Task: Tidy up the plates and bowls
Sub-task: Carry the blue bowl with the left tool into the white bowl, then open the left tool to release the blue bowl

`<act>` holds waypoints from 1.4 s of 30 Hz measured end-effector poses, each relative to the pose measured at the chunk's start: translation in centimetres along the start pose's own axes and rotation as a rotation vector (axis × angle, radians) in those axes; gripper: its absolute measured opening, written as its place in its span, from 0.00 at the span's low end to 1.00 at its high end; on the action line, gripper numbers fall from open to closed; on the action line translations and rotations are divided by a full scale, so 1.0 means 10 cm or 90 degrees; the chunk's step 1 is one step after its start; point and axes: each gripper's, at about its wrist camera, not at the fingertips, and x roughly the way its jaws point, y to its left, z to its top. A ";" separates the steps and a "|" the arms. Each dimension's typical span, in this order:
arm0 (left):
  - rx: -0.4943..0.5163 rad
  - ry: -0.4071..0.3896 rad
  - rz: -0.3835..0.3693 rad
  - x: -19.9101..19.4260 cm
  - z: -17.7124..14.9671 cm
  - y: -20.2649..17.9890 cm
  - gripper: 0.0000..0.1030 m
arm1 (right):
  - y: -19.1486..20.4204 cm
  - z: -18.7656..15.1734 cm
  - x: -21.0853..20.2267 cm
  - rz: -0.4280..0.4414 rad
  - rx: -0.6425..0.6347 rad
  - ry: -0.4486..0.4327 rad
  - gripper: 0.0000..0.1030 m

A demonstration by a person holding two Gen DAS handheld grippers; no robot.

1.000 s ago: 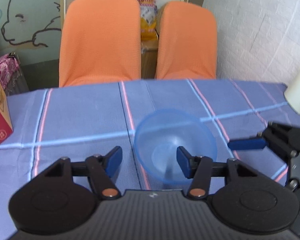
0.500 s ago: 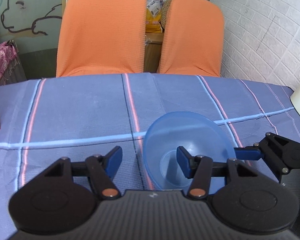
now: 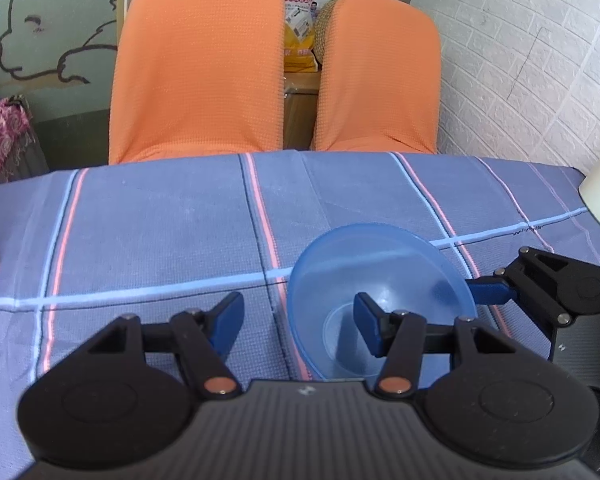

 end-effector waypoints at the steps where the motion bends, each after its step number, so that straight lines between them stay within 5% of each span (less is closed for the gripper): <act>1: 0.005 -0.002 0.008 0.00 -0.01 -0.02 0.53 | 0.00 -0.01 0.01 0.001 0.000 -0.008 0.85; 6: 0.029 0.022 -0.006 -0.07 -0.02 -0.17 0.28 | 0.04 0.02 -0.01 0.005 0.008 -0.021 0.75; 14: 0.039 -0.021 -0.025 -0.87 -0.01 -0.44 0.28 | 0.29 0.08 -0.78 -0.002 -0.023 -0.086 0.70; 21: 0.078 -0.008 -0.055 -1.34 -0.46 -1.14 0.30 | 0.50 -0.32 -1.54 -0.034 -0.046 -0.070 0.71; 31: 0.175 0.033 -0.129 -1.39 -1.26 -2.23 0.31 | 0.35 -1.30 -2.18 -0.098 0.049 -0.009 0.71; 39: 0.188 0.053 -0.115 -1.31 -1.45 -2.39 0.32 | 0.31 -1.63 -2.14 -0.085 0.087 -0.017 0.71; 42: 0.188 0.048 -0.115 -1.26 -1.46 -2.39 0.42 | 0.27 -1.66 -2.10 -0.081 0.084 -0.018 0.71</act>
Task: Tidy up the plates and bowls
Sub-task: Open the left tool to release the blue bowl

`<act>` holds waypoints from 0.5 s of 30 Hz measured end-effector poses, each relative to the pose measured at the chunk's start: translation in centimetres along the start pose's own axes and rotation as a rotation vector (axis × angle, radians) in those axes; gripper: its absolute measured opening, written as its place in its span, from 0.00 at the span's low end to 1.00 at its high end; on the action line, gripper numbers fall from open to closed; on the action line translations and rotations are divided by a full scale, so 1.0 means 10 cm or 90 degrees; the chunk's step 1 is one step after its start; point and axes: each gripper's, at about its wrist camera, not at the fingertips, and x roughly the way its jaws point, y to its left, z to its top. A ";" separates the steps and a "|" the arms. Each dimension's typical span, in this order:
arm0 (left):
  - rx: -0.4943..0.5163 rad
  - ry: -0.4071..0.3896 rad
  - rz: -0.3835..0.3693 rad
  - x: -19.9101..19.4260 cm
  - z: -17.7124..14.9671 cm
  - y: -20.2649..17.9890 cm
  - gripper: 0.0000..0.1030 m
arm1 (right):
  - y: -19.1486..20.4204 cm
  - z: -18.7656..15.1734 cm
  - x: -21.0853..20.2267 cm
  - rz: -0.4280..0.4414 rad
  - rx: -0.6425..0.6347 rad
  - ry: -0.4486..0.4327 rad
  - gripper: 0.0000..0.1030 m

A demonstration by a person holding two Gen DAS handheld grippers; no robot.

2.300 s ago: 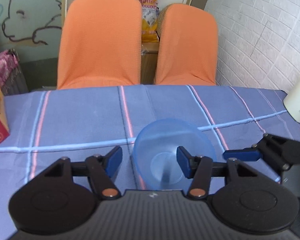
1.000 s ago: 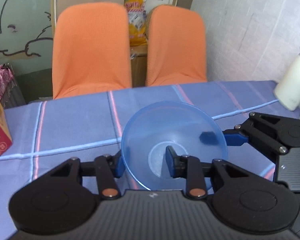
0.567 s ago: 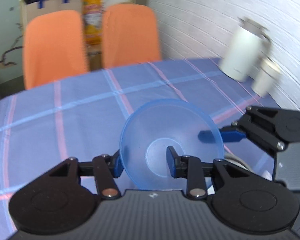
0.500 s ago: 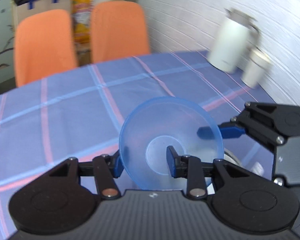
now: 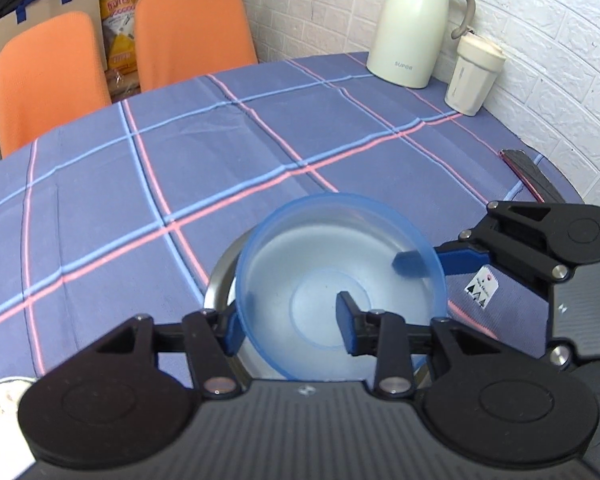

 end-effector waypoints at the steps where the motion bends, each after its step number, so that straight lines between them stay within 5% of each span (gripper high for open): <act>1: -0.006 -0.001 -0.001 0.00 0.00 0.00 0.62 | -0.01 -0.03 -0.03 0.003 0.006 -0.004 0.71; 2: -0.015 -0.005 -0.011 0.00 0.00 0.02 0.75 | -0.03 -0.03 -0.04 0.009 0.008 -0.007 0.71; 7: -0.022 -0.022 -0.025 -0.12 -0.04 0.06 0.78 | -0.06 -0.20 -0.20 0.007 0.020 -0.021 0.72; 15: -0.056 -0.089 -0.014 -0.48 -0.15 0.18 0.96 | -0.16 -0.46 -0.49 0.002 0.094 -0.094 0.72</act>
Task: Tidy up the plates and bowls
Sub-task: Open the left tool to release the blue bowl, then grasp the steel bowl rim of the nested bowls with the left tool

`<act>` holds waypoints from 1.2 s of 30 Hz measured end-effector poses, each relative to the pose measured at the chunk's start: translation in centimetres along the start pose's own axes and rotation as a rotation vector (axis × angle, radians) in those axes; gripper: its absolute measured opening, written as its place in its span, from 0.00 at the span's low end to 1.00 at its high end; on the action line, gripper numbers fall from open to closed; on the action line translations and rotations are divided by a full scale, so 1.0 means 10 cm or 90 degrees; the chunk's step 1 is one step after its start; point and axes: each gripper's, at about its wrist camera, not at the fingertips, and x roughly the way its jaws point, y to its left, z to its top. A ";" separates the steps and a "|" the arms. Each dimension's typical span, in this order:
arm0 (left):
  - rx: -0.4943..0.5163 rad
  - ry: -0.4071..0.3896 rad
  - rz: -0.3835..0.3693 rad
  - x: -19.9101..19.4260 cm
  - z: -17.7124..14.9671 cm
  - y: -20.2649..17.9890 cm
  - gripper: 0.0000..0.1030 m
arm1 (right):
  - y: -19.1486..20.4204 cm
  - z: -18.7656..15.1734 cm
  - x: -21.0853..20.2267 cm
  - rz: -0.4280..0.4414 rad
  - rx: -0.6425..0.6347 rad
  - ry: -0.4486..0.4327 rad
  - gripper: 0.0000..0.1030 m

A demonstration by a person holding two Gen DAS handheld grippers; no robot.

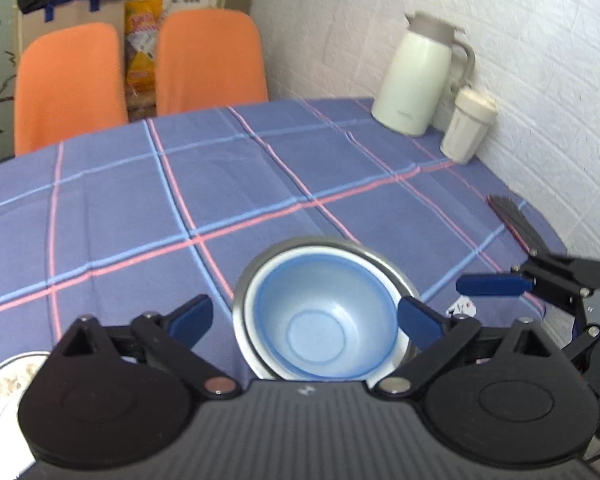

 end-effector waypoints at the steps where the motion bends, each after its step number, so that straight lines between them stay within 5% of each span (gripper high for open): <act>1: 0.000 -0.008 0.009 -0.04 -0.01 0.00 0.96 | -0.01 -0.01 -0.01 -0.003 0.007 -0.005 0.72; 8: -0.029 -0.053 0.090 -0.18 -0.08 -0.05 0.98 | -0.03 -0.12 -0.10 -0.001 0.093 -0.076 0.73; 14: -0.068 -0.068 0.122 -0.18 -0.11 0.02 0.98 | -0.08 -0.27 -0.16 -0.059 0.191 -0.150 0.73; 20: -0.087 -0.042 0.150 0.02 -0.11 0.12 0.98 | -0.22 -0.21 -0.04 -0.075 0.250 -0.126 0.73; 24: -0.094 -0.019 0.153 0.13 -0.13 0.19 0.98 | -0.25 -0.13 0.10 -0.031 0.289 -0.090 0.73; 27: -0.087 -0.001 0.160 0.19 -0.14 0.25 0.98 | -0.17 -0.12 0.16 -0.020 0.261 -0.089 0.73; 31: -0.096 0.030 0.130 0.30 -0.10 0.36 0.98 | -0.10 -0.06 0.34 -0.096 0.184 -0.048 0.73; 36: -0.085 0.057 0.131 0.46 -0.04 0.41 0.98 | -0.22 -0.06 0.57 -0.077 0.195 -0.009 0.74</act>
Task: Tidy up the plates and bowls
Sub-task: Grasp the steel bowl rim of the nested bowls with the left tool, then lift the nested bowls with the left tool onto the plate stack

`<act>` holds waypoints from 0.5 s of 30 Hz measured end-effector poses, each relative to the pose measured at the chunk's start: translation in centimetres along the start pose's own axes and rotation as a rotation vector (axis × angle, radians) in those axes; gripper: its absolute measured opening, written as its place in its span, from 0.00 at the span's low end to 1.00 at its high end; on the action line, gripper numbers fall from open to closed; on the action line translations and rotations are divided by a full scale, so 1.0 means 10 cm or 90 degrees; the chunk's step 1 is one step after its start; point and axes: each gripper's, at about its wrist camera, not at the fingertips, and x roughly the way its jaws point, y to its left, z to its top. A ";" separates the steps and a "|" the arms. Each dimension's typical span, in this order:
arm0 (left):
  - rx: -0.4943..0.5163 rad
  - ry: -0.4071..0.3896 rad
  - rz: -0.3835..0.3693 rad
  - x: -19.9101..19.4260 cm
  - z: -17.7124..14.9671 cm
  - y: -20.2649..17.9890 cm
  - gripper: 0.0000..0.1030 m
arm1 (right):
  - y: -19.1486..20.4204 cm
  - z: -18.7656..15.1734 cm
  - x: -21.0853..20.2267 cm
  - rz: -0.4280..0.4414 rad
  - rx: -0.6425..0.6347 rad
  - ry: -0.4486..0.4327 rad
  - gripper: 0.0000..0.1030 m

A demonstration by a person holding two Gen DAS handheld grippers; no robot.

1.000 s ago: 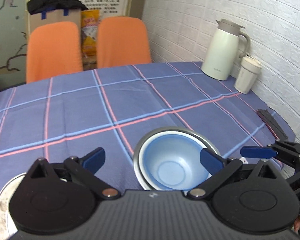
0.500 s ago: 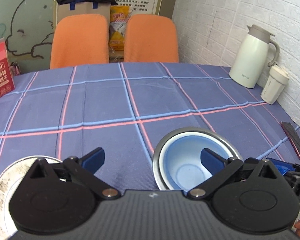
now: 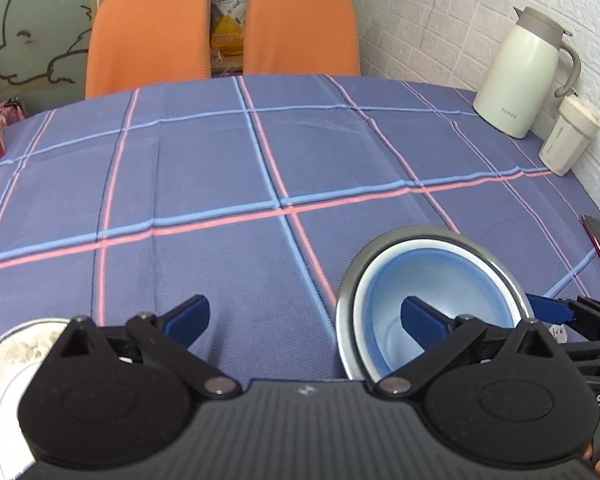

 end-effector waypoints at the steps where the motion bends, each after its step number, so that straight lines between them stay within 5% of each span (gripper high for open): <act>1: 0.006 0.004 0.000 0.03 0.01 -0.02 0.98 | -0.02 0.01 0.03 0.000 0.001 0.007 0.74; 15: 0.039 0.043 0.014 0.32 -0.02 -0.18 0.98 | 0.07 -0.01 0.14 -0.071 -0.080 0.038 0.74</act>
